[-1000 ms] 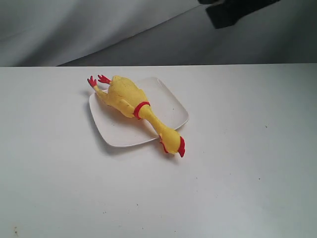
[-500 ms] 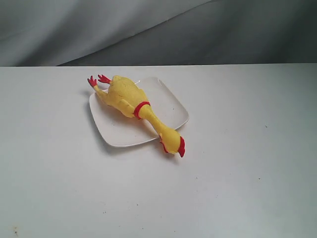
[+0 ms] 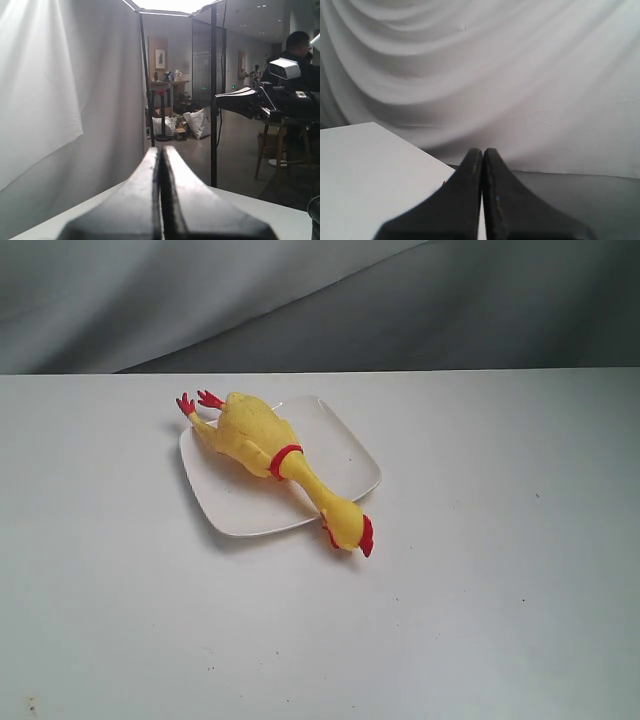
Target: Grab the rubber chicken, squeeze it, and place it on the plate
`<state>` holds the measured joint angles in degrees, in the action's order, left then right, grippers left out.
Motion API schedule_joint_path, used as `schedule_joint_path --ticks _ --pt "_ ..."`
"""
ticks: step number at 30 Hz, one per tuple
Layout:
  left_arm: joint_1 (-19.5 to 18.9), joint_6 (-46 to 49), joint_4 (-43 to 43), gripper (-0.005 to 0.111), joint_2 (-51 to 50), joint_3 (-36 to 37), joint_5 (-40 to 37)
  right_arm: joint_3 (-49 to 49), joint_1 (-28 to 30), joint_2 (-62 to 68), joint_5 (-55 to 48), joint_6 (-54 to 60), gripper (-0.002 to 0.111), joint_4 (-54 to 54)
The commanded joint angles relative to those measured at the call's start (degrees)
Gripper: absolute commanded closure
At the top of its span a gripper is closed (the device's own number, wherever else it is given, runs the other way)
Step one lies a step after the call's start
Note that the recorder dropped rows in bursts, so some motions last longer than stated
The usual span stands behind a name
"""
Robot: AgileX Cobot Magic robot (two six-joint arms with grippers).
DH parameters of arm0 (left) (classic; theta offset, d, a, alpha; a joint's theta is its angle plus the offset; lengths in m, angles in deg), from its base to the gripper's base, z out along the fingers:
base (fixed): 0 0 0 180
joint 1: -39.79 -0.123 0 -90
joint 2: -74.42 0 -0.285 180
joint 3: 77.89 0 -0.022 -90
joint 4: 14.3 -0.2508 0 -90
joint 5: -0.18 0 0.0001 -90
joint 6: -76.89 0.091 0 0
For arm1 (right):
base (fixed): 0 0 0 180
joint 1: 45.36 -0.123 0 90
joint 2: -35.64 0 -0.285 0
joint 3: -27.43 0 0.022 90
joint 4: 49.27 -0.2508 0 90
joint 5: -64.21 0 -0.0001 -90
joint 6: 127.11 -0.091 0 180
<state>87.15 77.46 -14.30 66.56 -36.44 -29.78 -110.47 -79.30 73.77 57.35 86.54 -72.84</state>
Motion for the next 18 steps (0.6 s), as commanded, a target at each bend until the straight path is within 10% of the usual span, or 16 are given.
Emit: schedule_joint_path --ticks 1,10,18 --pt "-0.1 0.1 0.4 0.107 0.1 0.3 -0.2 0.1 -0.3 -0.1 -0.3 -0.3 0.108 0.0" --pt "-2.4 0.1 0.4 0.107 0.1 0.3 -0.1 0.1 -0.3 -0.1 -0.2 -0.3 0.108 0.0" --pt "-26.9 0.1 -4.8 0.107 0.1 0.3 0.4 0.1 -0.3 -0.1 -0.2 -0.3 0.108 0.0"
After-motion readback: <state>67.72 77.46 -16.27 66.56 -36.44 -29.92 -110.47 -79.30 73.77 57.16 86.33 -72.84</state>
